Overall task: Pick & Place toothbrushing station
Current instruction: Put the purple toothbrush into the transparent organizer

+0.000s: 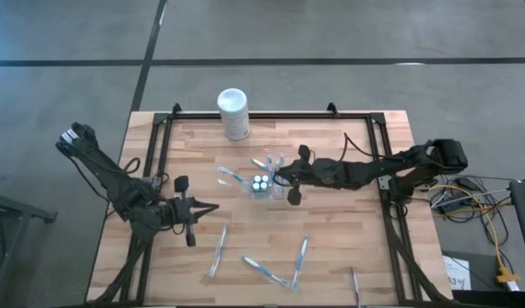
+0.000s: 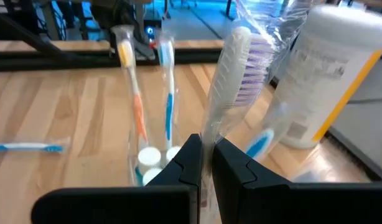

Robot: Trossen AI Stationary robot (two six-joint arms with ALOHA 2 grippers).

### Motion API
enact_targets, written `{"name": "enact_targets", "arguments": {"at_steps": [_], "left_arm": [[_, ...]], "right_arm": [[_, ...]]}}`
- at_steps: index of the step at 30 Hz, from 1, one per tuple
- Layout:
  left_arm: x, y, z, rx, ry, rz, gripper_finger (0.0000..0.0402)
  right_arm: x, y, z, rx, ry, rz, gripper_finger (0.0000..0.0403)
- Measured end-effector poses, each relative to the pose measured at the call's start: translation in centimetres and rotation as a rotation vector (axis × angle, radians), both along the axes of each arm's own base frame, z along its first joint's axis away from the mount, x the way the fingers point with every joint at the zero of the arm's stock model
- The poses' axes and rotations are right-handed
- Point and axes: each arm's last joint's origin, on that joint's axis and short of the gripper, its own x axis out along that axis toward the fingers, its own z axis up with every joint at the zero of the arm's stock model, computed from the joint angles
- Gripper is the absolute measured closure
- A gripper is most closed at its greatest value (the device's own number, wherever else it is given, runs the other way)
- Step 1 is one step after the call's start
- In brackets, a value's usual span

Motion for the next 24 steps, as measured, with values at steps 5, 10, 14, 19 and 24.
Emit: {"name": "enact_targets", "arguments": {"at_steps": [5,10,14,19,24], "left_arm": [[0.0,0.0,0.0,-0.010,-0.012,0.006,0.0394],[0.0,0.0,0.1,-0.027,-0.023,0.008,0.0397],[0.0,0.0,-0.2,-0.032,-0.021,0.011,0.0395],[0.0,0.0,-0.2,-0.027,-0.023,0.025,0.0394],[0.0,0.1,-0.2,-0.025,-0.024,0.034,0.0397]], "right_arm": [[0.3,0.0,-0.8,0.058,0.012,-0.020,0.0390],[0.7,0.0,-2.0,0.106,0.033,-0.041,0.0390],[1.0,0.0,-3.1,0.121,0.067,-0.049,0.0390],[1.4,0.0,-3.8,0.123,0.065,-0.053,0.0390],[1.5,0.0,-4.1,0.114,0.070,-0.051,0.0387]]}}
